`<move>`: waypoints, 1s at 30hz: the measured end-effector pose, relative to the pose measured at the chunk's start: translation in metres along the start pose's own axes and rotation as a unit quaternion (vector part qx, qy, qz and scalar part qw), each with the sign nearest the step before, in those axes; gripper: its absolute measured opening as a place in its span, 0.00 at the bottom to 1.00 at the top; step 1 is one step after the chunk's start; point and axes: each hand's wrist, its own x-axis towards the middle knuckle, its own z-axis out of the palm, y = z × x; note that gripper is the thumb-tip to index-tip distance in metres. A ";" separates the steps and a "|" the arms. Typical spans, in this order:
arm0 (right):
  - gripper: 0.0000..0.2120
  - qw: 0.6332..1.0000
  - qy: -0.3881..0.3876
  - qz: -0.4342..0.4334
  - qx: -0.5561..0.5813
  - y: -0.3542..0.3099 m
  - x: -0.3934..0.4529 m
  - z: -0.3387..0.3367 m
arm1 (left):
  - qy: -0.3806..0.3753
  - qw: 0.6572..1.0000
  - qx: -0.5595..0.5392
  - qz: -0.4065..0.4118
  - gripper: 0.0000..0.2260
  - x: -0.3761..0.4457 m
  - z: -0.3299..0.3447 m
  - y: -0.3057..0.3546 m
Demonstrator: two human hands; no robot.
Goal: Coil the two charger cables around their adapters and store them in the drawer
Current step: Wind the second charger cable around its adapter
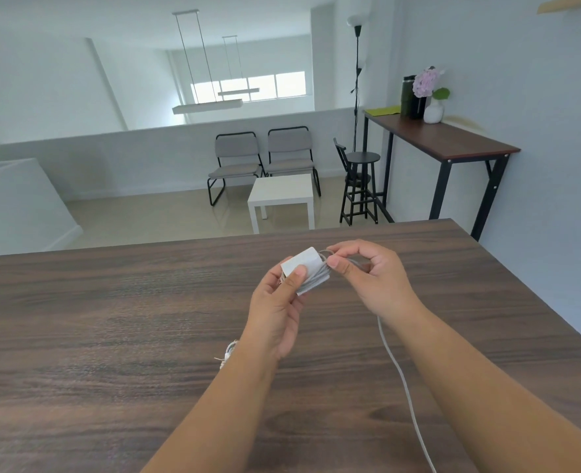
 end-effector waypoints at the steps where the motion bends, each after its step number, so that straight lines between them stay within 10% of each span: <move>1: 0.01 1.000 0.003 0.002 0.002 0.001 -0.001 0.000 | -0.007 1.000 -0.013 -0.001 0.27 -0.001 0.000 -0.001; 7: 0.03 0.997 0.017 -0.048 -0.055 -0.004 -0.003 -0.009 | -0.020 0.994 0.099 0.031 0.23 -0.007 -0.004 0.003; 13: 0.03 0.974 -0.152 -0.019 -0.167 -0.035 0.015 -0.031 | -0.100 0.936 0.334 0.054 0.19 -0.012 -0.015 0.016; 22: 0.03 0.965 -0.108 0.175 0.161 0.006 0.001 -0.008 | -0.172 0.964 0.203 -0.007 0.21 -0.024 -0.011 0.023; 30: 0.03 0.994 -0.011 0.105 -0.033 0.021 -0.042 0.032 | -0.019 0.989 0.143 0.040 0.21 -0.016 -0.007 0.015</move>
